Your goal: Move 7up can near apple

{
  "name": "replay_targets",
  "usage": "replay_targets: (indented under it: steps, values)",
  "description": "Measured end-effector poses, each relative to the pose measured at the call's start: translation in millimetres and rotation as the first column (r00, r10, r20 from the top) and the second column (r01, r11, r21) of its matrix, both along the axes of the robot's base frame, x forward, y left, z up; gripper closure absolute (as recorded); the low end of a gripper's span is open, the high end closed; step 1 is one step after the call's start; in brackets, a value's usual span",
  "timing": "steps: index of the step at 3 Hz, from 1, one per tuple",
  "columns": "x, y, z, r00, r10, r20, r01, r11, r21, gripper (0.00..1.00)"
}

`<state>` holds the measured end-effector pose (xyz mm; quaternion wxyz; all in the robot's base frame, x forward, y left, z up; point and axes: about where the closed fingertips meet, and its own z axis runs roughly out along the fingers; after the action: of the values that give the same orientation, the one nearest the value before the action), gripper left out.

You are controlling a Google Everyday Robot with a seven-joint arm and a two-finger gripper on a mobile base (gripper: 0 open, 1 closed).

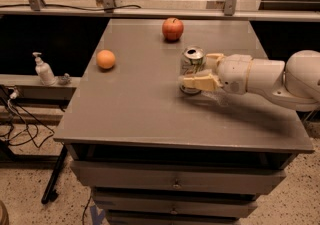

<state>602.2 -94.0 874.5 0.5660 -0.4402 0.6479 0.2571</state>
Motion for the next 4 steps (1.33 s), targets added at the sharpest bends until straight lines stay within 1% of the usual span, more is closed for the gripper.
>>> replay_targets:
  steps: [1, 2, 3, 4]
  values:
    - [6, -1, 16, 0.9999, -0.009, 0.004, 0.009, 1.000, 0.003, 0.87]
    - [8, 6, 48, 0.9999, 0.000, 0.011, 0.000, 1.000, 0.014, 1.00]
    - [8, 6, 48, 0.9999, 0.000, 0.011, 0.000, 1.000, 0.014, 1.00]
    - [10, 15, 59, 0.9997, 0.001, 0.025, -0.002, 0.999, 0.040, 1.00]
